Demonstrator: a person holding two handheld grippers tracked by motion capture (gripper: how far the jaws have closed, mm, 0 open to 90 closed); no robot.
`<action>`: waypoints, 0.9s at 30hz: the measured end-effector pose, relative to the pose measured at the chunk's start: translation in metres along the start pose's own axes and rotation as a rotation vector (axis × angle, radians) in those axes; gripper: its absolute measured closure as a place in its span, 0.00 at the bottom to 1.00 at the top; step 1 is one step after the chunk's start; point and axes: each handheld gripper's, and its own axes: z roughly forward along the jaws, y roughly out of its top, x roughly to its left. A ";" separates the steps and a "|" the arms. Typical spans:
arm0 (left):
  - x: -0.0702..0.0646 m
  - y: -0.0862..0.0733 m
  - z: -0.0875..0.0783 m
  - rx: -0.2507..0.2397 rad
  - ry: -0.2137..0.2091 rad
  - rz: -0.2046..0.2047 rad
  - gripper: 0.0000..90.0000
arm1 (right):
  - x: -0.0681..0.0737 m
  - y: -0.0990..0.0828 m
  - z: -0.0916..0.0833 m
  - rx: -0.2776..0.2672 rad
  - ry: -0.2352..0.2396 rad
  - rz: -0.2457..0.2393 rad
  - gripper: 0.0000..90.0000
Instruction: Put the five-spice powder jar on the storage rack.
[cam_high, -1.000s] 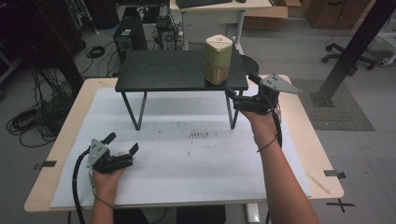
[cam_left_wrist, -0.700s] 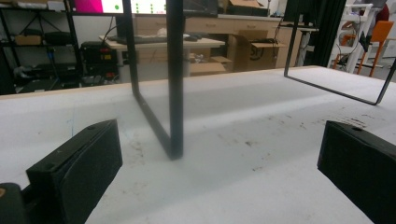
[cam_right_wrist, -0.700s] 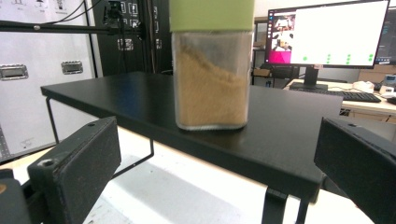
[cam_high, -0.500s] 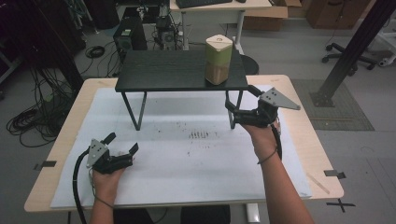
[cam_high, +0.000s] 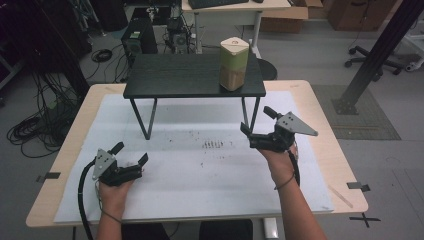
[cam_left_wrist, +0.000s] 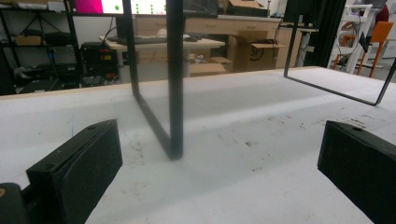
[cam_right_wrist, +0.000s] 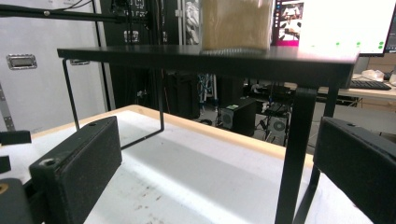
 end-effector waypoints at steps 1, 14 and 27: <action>0.000 0.000 0.000 0.000 0.000 0.000 0.00 | 0.001 -0.003 -0.001 0.001 0.001 0.002 0.01; -0.001 0.000 0.000 0.003 -0.001 0.006 0.00 | 0.011 -0.039 -0.010 0.031 0.013 -0.003 0.02; -0.001 0.000 0.001 0.005 -0.005 0.008 0.00 | 0.016 -0.063 -0.010 0.041 0.016 0.011 0.02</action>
